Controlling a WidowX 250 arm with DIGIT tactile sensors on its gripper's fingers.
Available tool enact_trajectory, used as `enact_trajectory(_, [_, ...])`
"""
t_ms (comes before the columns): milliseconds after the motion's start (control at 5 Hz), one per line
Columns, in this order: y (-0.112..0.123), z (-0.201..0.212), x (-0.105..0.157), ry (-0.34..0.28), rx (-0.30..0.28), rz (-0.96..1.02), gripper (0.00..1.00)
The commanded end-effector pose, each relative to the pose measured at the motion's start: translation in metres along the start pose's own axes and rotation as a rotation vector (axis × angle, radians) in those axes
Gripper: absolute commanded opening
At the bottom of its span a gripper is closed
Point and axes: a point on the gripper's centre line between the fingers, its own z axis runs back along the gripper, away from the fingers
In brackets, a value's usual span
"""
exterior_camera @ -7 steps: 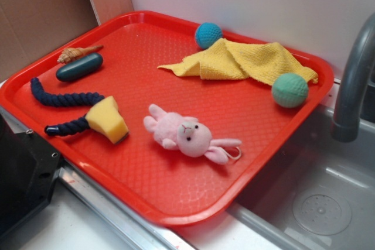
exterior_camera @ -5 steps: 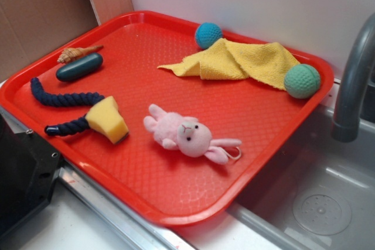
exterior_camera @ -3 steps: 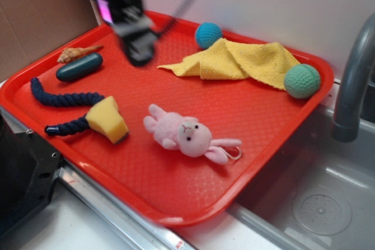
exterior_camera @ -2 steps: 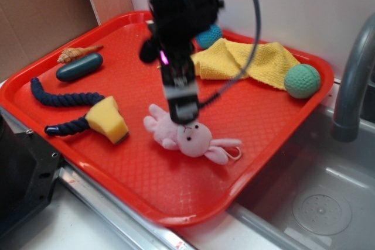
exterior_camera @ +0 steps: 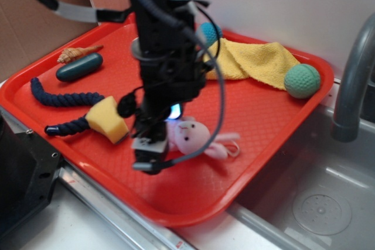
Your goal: Grab the pink bunny.
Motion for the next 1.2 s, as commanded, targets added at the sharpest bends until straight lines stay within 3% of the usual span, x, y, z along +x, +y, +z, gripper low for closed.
enact_trajectory(0, [-0.004,-0.026,-0.001,-0.042,-0.022,-0.034,1.00])
enact_trajectory(200, [0.002,-0.029,0.006,-0.029,-0.006,-0.044,1.00])
enact_trajectory(400, [0.004,-0.024,0.009,-0.018,-0.007,0.018,0.00])
enact_trajectory(800, [0.013,0.028,-0.017,-0.060,0.011,0.207,0.00])
enact_trajectory(1000, [0.019,0.075,-0.060,-0.119,0.047,0.456,0.00])
